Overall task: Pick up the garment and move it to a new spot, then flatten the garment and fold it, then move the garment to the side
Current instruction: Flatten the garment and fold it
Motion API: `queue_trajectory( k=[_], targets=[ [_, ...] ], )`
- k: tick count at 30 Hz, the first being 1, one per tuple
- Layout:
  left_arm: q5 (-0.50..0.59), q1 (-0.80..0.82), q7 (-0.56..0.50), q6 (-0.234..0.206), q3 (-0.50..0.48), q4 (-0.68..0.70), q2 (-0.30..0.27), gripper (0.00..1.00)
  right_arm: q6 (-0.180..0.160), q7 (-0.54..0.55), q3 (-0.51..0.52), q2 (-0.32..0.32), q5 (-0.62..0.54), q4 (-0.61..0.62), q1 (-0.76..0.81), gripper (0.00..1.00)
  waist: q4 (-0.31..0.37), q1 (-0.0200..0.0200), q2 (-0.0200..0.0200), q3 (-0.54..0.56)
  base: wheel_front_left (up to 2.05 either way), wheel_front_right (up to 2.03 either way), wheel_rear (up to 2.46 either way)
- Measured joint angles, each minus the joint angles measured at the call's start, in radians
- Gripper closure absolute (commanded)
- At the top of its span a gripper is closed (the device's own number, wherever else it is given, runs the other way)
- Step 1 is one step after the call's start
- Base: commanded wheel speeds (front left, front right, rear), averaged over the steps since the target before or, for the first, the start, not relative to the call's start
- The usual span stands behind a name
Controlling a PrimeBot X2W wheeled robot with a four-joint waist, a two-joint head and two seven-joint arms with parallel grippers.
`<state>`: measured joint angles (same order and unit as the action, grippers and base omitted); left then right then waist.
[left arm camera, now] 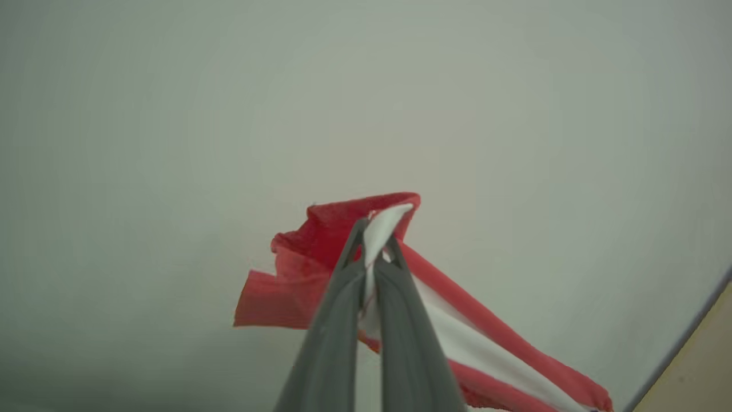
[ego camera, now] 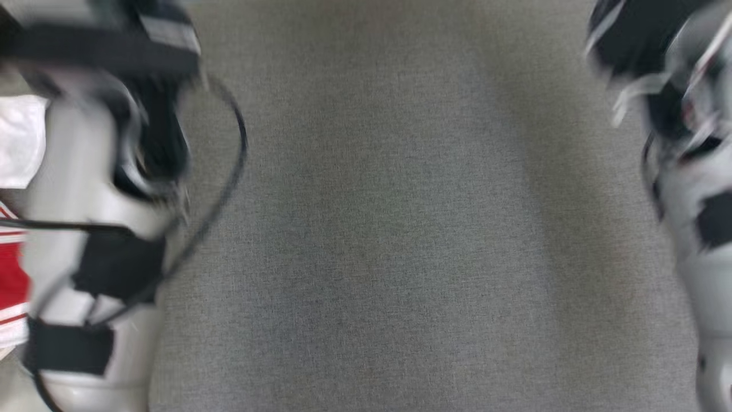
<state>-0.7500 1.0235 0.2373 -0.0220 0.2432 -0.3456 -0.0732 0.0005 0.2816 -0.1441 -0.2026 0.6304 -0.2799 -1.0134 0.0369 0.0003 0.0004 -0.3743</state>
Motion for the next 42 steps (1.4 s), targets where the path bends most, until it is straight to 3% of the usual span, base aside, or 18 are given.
queue_trajectory(
  k=[5, 12, 19, 24, 31, 39, 42],
  targets=[
    [0.014, -0.159, -0.008, 0.009, 0.047, -0.123, -0.003, 1.00, 0.018, -0.011, -0.023, 0.007, 0.000, -0.092, 0.156, 1.00, 0.000, -0.0002, -0.0002, -0.031, 0.00, 0.00, 0.00],
    [0.021, -0.249, -0.003, 0.067, 0.096, -0.258, 0.013, 1.00, 0.062, -0.059, -0.026, 0.013, 0.003, -0.179, 0.254, 1.00, 0.007, -0.0001, -0.0001, -0.047, 0.00, 0.00, 0.00],
    [0.030, -0.392, 0.007, 0.103, 0.120, -0.285, 0.009, 1.00, 0.098, -0.080, -0.078, -0.018, -0.012, -0.184, 0.410, 1.00, 0.007, -0.0003, -0.0002, 0.015, 0.00, 0.00, 0.00],
    [0.040, -0.522, 0.010, 0.112, 0.134, -0.242, 0.011, 1.00, 0.098, -0.118, -0.081, -0.051, -0.040, -0.142, 0.573, 1.00, -0.002, -0.0005, -0.0003, 0.086, 0.00, 0.00, 0.00],
    [0.040, -0.696, 0.010, 0.117, 0.117, -0.154, 0.021, 1.00, 0.041, -0.150, -0.059, -0.047, -0.042, -0.050, 0.771, 1.00, -0.024, -0.0006, -0.0004, 0.165, 0.00, 0.00, 0.00],
    [0.038, -0.860, 0.009, 0.072, 0.051, -0.030, 0.032, 1.00, -0.064, -0.157, -0.048, -0.005, -0.045, 0.087, 0.915, 1.00, -0.046, -0.0006, -0.0005, 0.214, 0.00, 0.00, 0.00],
    [0.045, -0.886, 0.009, 0.063, 0.050, -0.011, 0.035, 1.00, -0.077, -0.148, -0.044, 0.000, -0.056, 0.121, 0.973, 1.00, -0.048, -0.0006, -0.0005, 0.216, 0.00, 0.00, 0.00]
  ],
)
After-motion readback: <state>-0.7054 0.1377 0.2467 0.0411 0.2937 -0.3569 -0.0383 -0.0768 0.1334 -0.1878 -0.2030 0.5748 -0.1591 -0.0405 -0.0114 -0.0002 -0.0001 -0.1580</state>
